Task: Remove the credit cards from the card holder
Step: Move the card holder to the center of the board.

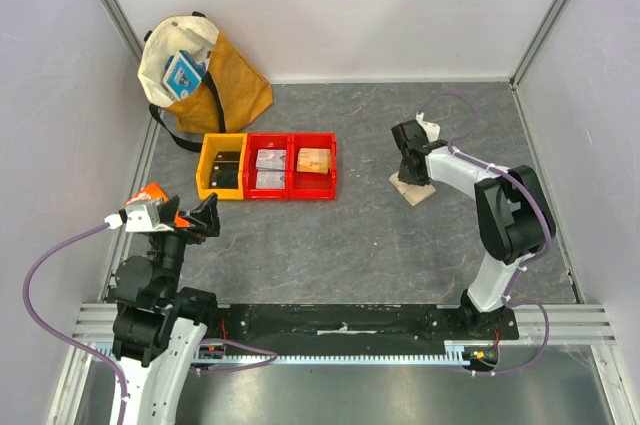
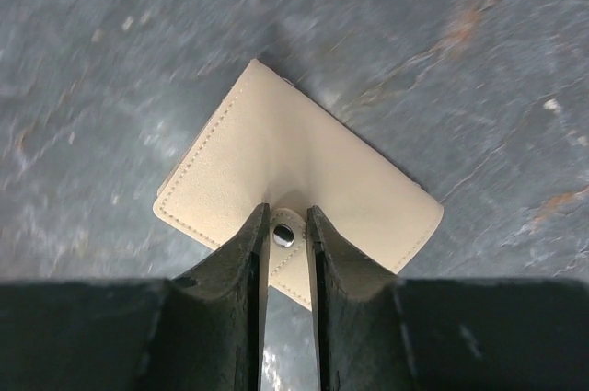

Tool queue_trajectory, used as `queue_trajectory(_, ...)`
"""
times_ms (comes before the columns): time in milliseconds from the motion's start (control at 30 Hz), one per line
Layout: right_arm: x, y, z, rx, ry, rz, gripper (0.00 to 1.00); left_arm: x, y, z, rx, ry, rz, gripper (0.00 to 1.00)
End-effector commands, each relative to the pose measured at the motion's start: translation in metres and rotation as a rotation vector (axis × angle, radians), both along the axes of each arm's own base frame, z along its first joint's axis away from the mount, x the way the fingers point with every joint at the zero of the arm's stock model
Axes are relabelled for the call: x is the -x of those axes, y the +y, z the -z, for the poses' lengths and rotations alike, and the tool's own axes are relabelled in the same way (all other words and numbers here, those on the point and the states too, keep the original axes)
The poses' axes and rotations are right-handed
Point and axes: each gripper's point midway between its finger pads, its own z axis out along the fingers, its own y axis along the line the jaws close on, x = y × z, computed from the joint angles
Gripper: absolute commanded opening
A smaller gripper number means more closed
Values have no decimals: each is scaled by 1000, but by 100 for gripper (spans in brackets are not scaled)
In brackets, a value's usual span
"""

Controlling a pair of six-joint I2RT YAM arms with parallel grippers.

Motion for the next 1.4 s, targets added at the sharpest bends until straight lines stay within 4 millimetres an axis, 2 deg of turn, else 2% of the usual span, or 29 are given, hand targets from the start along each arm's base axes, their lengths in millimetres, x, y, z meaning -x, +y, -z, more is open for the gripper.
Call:
queue_trajectory(0, 32, 36, 1, -1, 77, -264, 27, 3, 0, -11, -26, -36, 8, 95)
queue_trajectory(133, 61, 74, -6, -24, 95, -477, 24, 2, -7, -11, -36, -34, 43, 95)
queue_trajectory(267, 101, 95, -13, -43, 138, -658, 25, 2, -10, -12, -41, -37, 60, 95)
queue_trajectory(300, 112, 97, -13, -36, 159, -687, 27, 2, -10, -12, -41, -39, 63, 95)
queue_trajectory(367, 128, 98, -15, -31, 179, -700, 38, 1, -12, -11, -44, -38, 69, 95)
queue_trajectory(433, 137, 96, -22, -58, 169, -670, 49, 1, -13, -12, -46, -38, 75, 95)
queue_trajectory(500, 137, 91, -34, -71, 114, -610, 63, 1, -14, -11, -48, -34, 81, 95)
queue_trajectory(567, 132, 83, -42, -62, 61, -546, 72, -1, -15, -9, -49, -26, 85, 95)
queue_trajectory(667, 124, 68, -45, -69, 24, -432, 74, -3, -16, -7, -52, -13, 89, 95)
queue_trajectory(733, 120, 65, -41, -131, 14, -375, 76, -4, -16, -6, -53, -7, 90, 95)
queue_trajectory(867, 111, 70, -30, -277, -9, -338, 80, -5, -17, -4, -56, 2, 93, 95)
queue_trajectory(1000, 102, 79, -21, -319, 3, -387, 82, -8, -18, -2, -59, 17, 96, 95)
queue_trajectory(1267, 92, 109, -2, -337, 67, -607, 80, -14, -21, 5, -66, 53, 105, 95)
queue_trajectory(1367, 92, 132, -6, -348, 70, -735, 78, -16, -22, 8, -70, 71, 108, 95)
